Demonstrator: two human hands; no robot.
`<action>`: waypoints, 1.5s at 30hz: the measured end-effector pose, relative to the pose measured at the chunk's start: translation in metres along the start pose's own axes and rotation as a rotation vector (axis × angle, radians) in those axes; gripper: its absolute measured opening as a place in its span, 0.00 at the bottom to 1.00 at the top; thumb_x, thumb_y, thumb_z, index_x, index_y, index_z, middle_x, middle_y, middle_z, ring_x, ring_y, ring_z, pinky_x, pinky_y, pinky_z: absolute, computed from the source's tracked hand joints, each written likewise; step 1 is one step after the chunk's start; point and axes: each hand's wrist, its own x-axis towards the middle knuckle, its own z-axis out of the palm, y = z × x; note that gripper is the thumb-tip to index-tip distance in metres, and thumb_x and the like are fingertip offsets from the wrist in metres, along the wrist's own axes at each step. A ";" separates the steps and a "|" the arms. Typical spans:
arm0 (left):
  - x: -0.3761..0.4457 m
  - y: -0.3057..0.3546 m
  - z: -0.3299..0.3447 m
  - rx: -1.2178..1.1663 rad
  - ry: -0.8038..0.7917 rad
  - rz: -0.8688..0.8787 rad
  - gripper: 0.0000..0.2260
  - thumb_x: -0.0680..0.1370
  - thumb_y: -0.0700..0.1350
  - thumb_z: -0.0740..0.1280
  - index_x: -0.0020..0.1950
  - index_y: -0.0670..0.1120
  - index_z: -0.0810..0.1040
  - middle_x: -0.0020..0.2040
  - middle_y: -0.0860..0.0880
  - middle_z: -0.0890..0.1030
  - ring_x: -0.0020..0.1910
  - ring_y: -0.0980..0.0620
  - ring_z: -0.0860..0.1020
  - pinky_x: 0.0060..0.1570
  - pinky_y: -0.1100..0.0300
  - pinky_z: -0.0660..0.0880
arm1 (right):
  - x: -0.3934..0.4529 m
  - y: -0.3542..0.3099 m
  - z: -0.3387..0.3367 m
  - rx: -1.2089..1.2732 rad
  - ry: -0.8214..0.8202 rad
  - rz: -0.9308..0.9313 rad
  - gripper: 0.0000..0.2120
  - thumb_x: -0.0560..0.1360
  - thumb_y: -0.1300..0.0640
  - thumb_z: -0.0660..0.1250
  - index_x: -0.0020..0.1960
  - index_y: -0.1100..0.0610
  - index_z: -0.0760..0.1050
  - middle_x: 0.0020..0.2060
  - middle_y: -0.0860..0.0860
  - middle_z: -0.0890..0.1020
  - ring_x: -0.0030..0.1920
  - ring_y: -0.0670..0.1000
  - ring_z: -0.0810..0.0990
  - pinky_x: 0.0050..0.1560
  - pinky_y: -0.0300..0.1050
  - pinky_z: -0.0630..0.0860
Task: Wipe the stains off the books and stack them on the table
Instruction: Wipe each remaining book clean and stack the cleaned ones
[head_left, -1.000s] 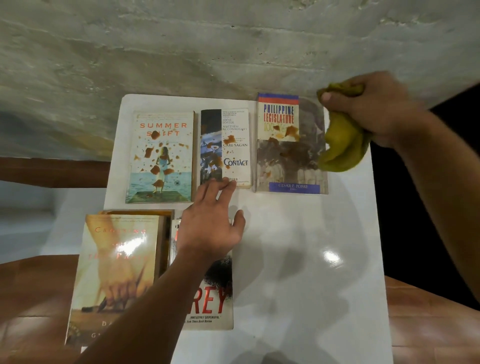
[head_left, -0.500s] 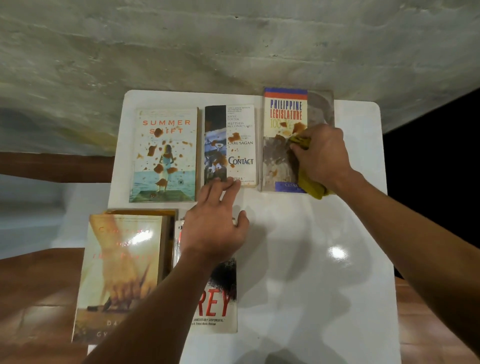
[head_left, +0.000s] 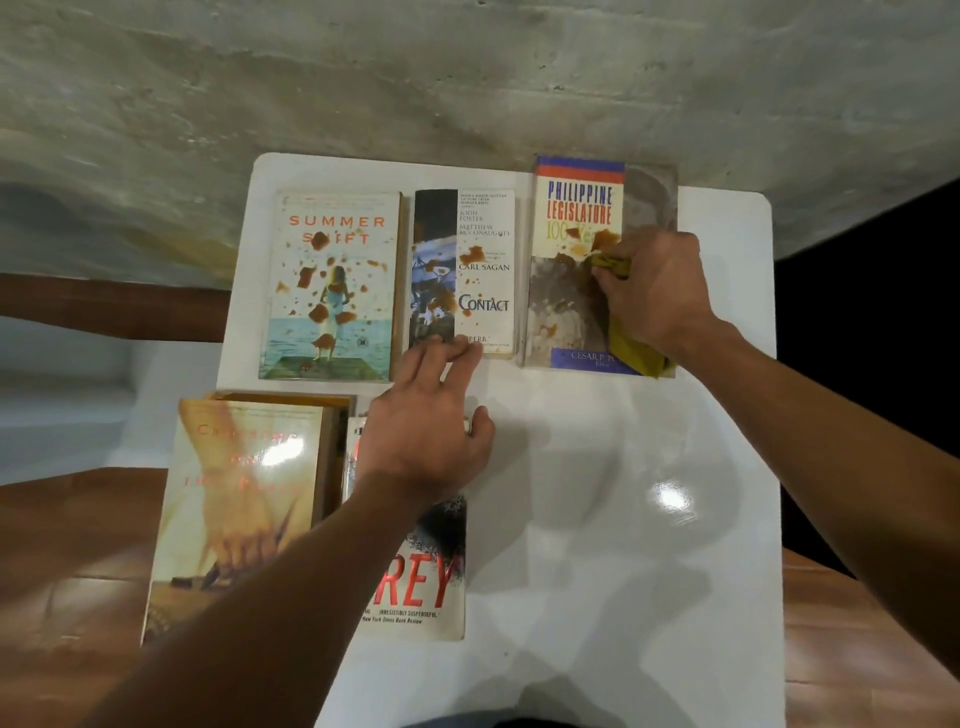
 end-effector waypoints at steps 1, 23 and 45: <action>-0.001 0.000 0.000 0.000 -0.002 0.000 0.28 0.80 0.57 0.57 0.80 0.53 0.60 0.77 0.53 0.64 0.77 0.52 0.58 0.59 0.48 0.76 | 0.000 0.002 0.000 0.006 0.007 0.015 0.16 0.80 0.51 0.68 0.65 0.58 0.79 0.61 0.56 0.81 0.57 0.58 0.80 0.61 0.47 0.75; -0.001 0.000 0.000 -0.024 0.007 0.010 0.29 0.78 0.56 0.57 0.79 0.53 0.62 0.76 0.54 0.65 0.77 0.51 0.59 0.56 0.49 0.77 | -0.014 0.005 0.008 0.148 0.122 0.035 0.16 0.78 0.50 0.70 0.62 0.57 0.80 0.59 0.53 0.82 0.56 0.54 0.81 0.55 0.36 0.68; -0.002 -0.002 0.002 -0.004 0.003 -0.008 0.30 0.77 0.58 0.54 0.80 0.53 0.60 0.77 0.54 0.64 0.78 0.51 0.58 0.61 0.49 0.76 | -0.041 0.011 0.032 0.190 0.117 -0.099 0.13 0.76 0.60 0.73 0.60 0.60 0.83 0.60 0.56 0.77 0.59 0.57 0.77 0.61 0.38 0.68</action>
